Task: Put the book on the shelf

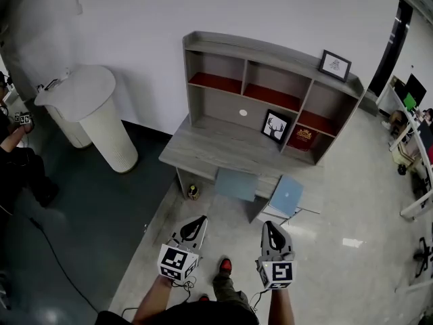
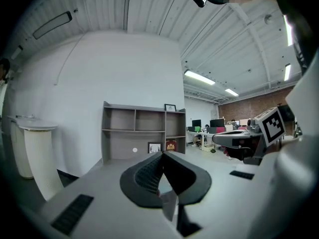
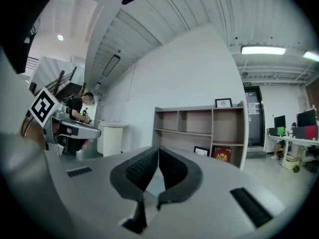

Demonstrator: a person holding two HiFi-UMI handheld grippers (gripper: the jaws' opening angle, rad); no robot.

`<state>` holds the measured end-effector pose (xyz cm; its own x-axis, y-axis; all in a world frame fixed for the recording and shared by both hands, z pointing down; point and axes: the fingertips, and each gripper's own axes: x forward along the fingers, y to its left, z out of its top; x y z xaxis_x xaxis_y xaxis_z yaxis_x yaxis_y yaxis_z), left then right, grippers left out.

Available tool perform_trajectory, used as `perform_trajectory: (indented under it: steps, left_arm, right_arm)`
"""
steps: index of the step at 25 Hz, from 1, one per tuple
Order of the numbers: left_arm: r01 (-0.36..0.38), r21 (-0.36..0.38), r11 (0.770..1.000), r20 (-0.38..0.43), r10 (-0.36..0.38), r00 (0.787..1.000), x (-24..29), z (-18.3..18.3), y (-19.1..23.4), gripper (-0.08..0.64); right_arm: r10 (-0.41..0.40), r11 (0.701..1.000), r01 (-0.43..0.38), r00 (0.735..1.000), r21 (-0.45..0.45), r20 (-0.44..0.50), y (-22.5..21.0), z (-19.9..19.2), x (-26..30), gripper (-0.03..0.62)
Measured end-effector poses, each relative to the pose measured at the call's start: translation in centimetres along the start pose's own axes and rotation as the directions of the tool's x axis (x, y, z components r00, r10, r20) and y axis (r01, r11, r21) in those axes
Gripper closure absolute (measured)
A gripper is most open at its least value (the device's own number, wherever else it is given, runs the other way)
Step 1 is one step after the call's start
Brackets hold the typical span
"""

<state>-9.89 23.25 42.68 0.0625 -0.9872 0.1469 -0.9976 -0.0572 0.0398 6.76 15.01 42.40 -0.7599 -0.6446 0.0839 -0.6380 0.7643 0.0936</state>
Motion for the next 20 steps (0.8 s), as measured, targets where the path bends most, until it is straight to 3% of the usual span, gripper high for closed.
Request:
perform_trajectory:
  steps: [9,20]
  left_arm:
    - [-0.041,-0.001,0.999,-0.029,0.041,0.999,9.8,0.6,3.8,0.554]
    - [-0.065,-0.022,0.998,-0.095,0.062,0.994,14.9,-2.7,8.4,0.554]
  right_arm:
    - [0.054,0.998,-0.054,0.999,0.026,-0.001,-4.9,-1.8,10.0,0.563]
    - [0.107,0.994,-0.105,0.993,0.036,-0.055,-4.9,-4.7,17.4,0.563]
